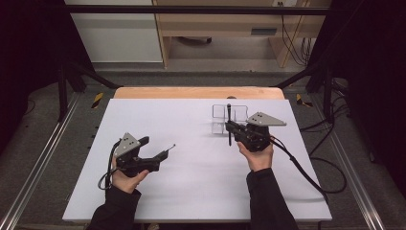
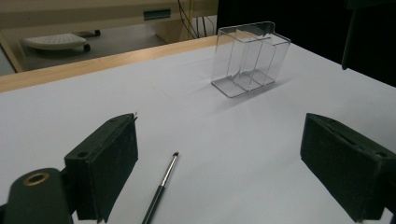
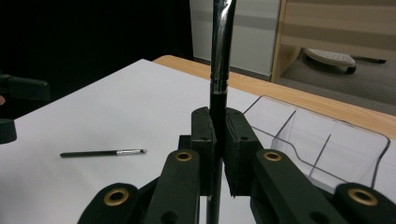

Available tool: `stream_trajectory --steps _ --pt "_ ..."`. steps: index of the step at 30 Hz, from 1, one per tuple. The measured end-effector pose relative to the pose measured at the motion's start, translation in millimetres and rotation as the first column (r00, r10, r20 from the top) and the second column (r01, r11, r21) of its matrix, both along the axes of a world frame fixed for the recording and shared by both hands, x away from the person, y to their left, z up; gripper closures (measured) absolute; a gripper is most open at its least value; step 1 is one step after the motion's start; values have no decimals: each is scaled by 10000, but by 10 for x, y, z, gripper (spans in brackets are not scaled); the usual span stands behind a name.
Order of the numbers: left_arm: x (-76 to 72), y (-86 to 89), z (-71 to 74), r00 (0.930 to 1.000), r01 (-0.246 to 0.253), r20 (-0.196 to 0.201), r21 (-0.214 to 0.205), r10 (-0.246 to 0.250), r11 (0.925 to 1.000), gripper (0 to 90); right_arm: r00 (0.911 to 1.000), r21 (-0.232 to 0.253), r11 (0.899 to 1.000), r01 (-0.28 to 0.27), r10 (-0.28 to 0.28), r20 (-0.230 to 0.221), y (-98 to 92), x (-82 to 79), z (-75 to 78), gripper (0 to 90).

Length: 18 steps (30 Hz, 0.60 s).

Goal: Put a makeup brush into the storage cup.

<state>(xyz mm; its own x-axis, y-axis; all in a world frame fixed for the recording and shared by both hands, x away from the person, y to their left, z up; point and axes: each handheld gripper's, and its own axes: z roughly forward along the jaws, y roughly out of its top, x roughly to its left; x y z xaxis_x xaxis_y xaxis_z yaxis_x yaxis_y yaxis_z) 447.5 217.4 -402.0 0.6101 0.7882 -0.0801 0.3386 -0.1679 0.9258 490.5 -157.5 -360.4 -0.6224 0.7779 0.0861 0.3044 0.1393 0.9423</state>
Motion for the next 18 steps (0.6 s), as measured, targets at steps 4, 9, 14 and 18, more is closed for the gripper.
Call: stream_trajectory --steps 4,9,14,18 --pt "1 80 -21 9999 -143 -60 52 143 9999 104 9998 90 9998 172 -173 89 -31 44 41 841" --pt "7 127 -41 9998 -176 -64 244 178 9995 104 9990 248 9989 391 -396 199 -47 109 84 840" --pt "3 152 -65 9998 -163 -89 495 168 9986 103 9979 275 9978 601 -607 226 -61 181 117 841" --pt "3 174 -77 9998 -128 -117 585 135 9982 103 9965 311 9963 802 -809 226 -81 247 137 841"
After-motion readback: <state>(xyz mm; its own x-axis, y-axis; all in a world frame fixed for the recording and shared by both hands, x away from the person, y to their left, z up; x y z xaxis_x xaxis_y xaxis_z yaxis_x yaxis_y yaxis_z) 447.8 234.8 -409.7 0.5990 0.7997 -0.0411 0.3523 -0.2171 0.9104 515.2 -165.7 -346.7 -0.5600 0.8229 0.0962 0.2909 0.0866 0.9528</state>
